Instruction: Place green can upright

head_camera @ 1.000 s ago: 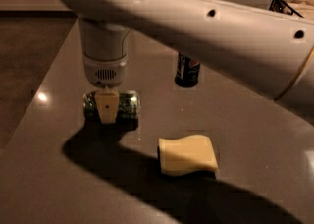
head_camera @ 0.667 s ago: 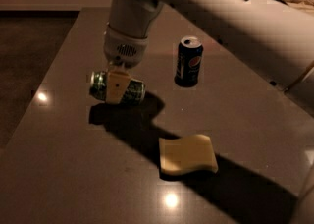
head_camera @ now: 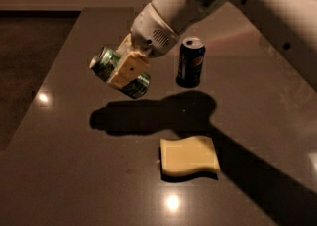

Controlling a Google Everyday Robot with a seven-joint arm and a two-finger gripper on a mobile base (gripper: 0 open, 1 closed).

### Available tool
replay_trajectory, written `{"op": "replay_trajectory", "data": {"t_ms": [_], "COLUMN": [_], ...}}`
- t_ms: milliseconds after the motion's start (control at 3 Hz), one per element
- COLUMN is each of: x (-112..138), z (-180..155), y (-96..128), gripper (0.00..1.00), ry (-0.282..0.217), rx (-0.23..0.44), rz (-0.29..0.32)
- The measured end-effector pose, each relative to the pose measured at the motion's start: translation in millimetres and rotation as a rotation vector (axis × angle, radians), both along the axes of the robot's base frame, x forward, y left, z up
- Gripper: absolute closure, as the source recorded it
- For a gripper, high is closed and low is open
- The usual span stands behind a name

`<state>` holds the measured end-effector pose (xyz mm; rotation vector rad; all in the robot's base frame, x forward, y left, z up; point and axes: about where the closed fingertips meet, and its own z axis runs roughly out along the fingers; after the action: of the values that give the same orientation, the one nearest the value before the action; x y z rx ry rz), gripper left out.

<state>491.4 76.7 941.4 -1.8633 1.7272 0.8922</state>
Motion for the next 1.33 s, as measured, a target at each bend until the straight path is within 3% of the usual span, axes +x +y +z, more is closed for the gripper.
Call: {"op": "replay_trajectory", "data": {"t_ms": [333,667,1333], "x": [-5.5,-0.3,7.7], "z": [13.7,21.2,7.3], "y": [-9.8,-25.7,-45.8], "gripper": [1.00,1.00,1.00], "ry": [-0.041,-0.062,-0.051], "rx": [0.139,0.297,0.460], "rz": [-0.058,-0.163,-0.281]}}
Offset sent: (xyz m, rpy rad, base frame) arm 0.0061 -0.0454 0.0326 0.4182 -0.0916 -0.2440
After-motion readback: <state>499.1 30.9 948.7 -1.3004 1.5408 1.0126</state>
